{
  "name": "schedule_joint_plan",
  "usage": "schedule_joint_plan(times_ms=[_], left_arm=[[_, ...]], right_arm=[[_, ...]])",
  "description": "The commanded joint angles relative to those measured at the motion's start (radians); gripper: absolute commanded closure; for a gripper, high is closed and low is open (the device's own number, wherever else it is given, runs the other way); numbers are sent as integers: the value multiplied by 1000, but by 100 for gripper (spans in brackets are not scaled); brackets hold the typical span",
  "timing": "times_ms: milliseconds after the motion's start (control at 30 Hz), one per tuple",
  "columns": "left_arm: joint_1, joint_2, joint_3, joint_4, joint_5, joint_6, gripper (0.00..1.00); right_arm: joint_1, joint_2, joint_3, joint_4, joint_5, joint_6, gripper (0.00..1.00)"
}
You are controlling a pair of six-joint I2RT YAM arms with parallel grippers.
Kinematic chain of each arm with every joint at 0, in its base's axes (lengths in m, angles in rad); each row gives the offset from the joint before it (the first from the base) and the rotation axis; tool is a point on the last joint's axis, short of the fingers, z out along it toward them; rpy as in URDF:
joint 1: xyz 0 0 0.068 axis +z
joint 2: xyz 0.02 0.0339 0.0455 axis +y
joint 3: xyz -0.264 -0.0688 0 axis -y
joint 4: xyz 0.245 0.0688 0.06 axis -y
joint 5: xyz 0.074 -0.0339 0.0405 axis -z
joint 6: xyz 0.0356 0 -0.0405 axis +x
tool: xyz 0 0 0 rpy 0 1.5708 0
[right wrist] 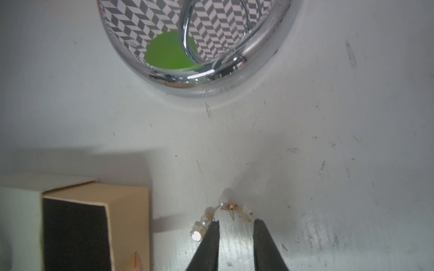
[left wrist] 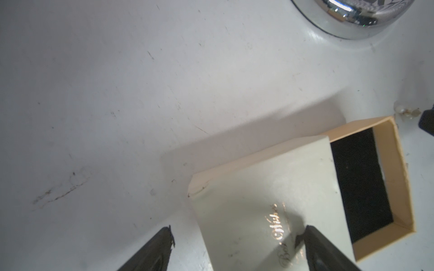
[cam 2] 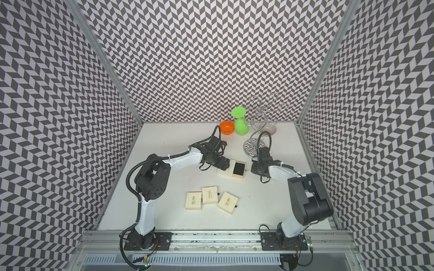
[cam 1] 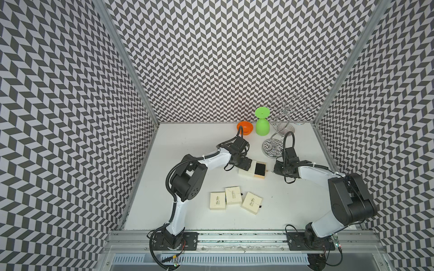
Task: Take out the earrings from the drawer-style jewelry box
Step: Place the earring at the center of the board, then close the drawer of the jewelry box.
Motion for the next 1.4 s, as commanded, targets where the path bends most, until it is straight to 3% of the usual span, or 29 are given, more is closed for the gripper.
schedule_joint_plan(times_ms=[0,433,800,1033,1367], left_arm=[[-5,-34,-17,-16,12,13,11],[-5,-37,-22,-8,35,15,11],[-5,-42,-23,13,75,20,11],[0,-30,-1,23,111,18,11],[26,-25,4,36,133,0,12]], right_arm=[[29,-34,6,20,-18,-15,72],[121,-6,41,36,-33,-29,72],[168,81,80,152,-226,-44,72],[206,146,130,212,-317,25,72],[222,206,186,252,-363,75,72]])
